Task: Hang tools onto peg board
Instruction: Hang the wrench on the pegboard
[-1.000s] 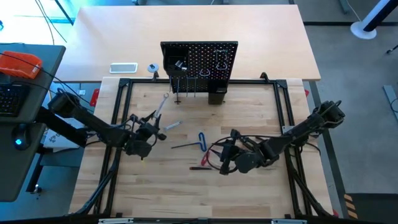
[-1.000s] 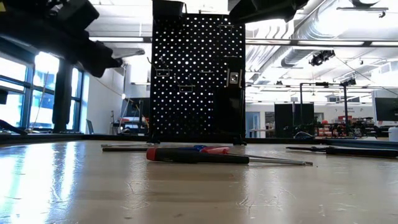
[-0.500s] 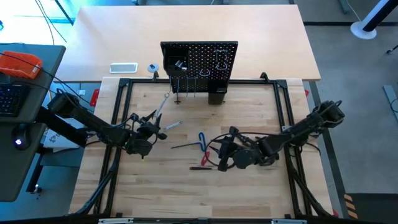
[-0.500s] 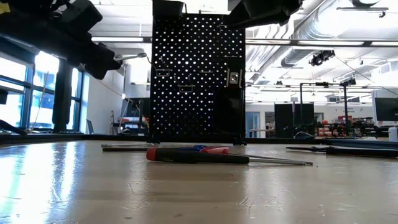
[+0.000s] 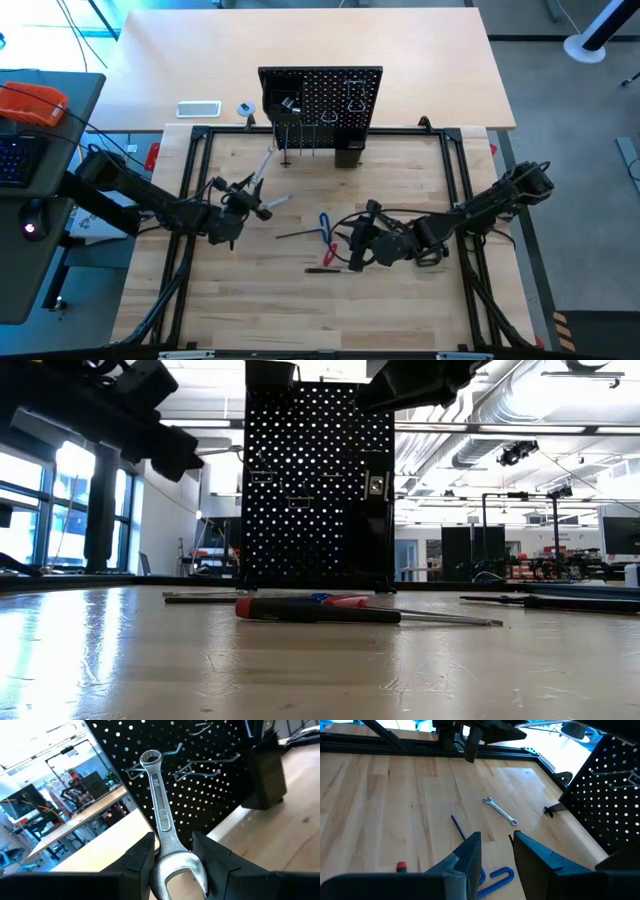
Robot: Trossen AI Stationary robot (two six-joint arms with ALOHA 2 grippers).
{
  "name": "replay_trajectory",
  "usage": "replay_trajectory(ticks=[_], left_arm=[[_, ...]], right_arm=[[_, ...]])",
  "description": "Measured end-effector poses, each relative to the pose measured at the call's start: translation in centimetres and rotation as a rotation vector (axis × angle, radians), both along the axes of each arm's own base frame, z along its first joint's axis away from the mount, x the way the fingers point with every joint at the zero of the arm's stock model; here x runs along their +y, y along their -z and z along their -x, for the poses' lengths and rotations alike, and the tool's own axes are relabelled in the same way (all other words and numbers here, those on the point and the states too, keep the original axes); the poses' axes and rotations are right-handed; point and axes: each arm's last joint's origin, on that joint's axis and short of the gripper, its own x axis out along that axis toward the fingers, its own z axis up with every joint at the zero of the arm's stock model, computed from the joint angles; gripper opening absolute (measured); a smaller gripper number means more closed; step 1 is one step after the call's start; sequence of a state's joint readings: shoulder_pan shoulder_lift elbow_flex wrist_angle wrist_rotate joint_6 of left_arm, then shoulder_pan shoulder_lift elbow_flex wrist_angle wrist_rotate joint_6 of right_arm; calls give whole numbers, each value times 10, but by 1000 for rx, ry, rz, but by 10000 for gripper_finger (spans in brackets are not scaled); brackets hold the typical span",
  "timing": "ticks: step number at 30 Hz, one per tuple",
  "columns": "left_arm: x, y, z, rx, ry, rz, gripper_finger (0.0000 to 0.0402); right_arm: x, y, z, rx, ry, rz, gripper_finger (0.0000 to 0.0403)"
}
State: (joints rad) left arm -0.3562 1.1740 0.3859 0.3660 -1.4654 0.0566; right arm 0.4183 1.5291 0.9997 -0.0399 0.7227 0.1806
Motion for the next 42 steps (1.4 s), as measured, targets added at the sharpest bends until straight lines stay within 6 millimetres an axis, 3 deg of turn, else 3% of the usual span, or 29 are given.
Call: replay_trajectory(ticks=[22,29,42], left_arm=[[28,4,-8,53,-59,22,107],[38,5,-11,58,-18,65,159],[41,6,-12,63,34,97,166]], right_arm=[[1,1,0,18,-30,10,108],[1,0,0,15,-31,10,108],[1,1,0,20,-31,12,108]])
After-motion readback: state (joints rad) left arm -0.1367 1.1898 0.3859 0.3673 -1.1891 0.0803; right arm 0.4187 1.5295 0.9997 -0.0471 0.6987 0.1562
